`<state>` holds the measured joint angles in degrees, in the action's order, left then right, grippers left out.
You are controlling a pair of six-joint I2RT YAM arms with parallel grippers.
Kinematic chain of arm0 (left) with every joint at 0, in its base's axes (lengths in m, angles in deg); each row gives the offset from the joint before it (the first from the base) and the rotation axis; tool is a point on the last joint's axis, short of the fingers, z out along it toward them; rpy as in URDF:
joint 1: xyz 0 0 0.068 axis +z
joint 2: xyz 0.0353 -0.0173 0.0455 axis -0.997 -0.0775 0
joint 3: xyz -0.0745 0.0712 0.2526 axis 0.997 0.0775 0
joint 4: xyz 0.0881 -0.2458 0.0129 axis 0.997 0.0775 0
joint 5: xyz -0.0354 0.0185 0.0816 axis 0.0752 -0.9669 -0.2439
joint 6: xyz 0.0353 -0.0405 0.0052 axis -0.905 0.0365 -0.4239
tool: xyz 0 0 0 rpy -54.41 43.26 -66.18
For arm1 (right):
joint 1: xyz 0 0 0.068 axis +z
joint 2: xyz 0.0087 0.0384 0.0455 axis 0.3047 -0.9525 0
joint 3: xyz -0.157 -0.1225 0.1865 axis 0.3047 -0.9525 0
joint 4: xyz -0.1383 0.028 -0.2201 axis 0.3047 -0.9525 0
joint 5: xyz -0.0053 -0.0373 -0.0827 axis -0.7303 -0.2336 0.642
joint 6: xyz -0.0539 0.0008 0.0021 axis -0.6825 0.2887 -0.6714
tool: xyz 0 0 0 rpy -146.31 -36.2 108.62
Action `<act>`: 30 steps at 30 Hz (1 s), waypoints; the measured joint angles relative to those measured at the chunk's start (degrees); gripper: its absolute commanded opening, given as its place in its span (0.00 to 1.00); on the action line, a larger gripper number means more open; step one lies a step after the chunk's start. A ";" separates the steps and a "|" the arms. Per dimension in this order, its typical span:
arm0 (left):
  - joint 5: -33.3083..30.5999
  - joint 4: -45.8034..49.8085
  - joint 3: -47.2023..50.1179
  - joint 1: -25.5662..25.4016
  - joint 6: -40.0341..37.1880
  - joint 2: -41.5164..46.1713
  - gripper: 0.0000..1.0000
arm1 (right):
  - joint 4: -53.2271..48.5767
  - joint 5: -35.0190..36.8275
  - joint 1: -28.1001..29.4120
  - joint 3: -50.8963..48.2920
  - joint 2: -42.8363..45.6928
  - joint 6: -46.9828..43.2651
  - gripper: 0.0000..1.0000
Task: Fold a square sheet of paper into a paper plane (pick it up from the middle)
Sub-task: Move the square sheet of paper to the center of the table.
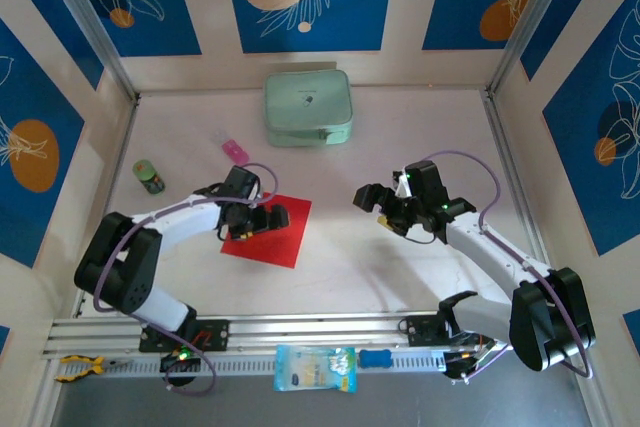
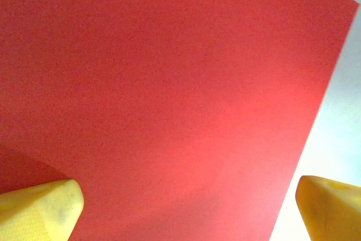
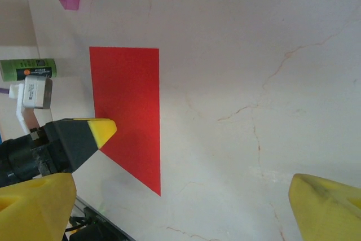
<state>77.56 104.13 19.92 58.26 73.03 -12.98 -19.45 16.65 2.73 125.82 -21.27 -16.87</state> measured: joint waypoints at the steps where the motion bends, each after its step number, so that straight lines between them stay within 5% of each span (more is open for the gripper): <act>1: -0.04 -2.32 1.44 -0.61 2.58 0.96 1.00 | -0.13 0.31 0.00 0.00 0.00 0.13 0.97; 8: -3.17 -14.38 5.88 -9.77 20.48 2.86 1.00 | -1.38 1.97 -0.26 0.00 0.00 1.53 0.97; 14: -5.11 -15.23 0.07 -15.56 26.27 -3.43 1.00 | -1.90 2.60 -1.55 -0.61 0.02 2.93 0.97; 22: -6.82 -12.98 -4.85 -18.97 26.18 -6.71 1.00 | -2.91 3.08 -2.60 -2.29 1.97 3.80 0.97; 30: -14.05 -2.01 -9.18 -18.95 16.83 -3.23 1.00 | -2.05 3.19 -2.62 -2.27 5.75 1.64 0.96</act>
<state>63.50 102.11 10.74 39.31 89.86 -16.22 -21.51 19.84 0.11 123.55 -15.52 -15.23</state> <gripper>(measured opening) 0.997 0.971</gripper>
